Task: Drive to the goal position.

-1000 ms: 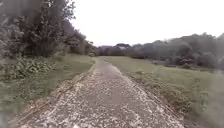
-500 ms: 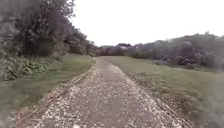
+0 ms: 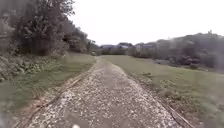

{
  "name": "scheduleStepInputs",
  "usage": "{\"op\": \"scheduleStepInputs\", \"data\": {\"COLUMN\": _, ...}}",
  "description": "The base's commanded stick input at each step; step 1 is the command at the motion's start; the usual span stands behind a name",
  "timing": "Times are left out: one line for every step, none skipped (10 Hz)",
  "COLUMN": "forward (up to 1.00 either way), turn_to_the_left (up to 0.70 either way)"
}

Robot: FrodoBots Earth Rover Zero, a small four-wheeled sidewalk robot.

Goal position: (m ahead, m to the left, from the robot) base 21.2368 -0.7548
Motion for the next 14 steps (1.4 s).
{"op": "scheduleStepInputs", "data": {"forward": 0.7, "turn_to_the_left": 0.0}}
{"op": "scheduleStepInputs", "data": {"forward": 0.7, "turn_to_the_left": 0.0}}
{"op": "scheduleStepInputs", "data": {"forward": 0.7, "turn_to_the_left": 0.0}}
{"op": "scheduleStepInputs", "data": {"forward": 0.7, "turn_to_the_left": 0.0}}
{"op": "scheduleStepInputs", "data": {"forward": 0.7, "turn_to_the_left": -0.35}}
{"op": "scheduleStepInputs", "data": {"forward": 0.7, "turn_to_the_left": -0.35}}
{"op": "scheduleStepInputs", "data": {"forward": 0.7, "turn_to_the_left": -0.35}}
{"op": "scheduleStepInputs", "data": {"forward": 0.7, "turn_to_the_left": -0.07}}
{"op": "scheduleStepInputs", "data": {"forward": 0.7, "turn_to_the_left": -0.01}}
{"op": "scheduleStepInputs", "data": {"forward": 0.7, "turn_to_the_left": 0.0}}
{"op": "scheduleStepInputs", "data": {"forward": 0.7, "turn_to_the_left": 0.0}}
{"op": "scheduleStepInputs", "data": {"forward": 0.7, "turn_to_the_left": 0.0}}
{"op": "scheduleStepInputs", "data": {"forward": 0.7, "turn_to_the_left": 0.0}}
{"op": "scheduleStepInputs", "data": {"forward": 0.7, "turn_to_the_left": 0.0}}
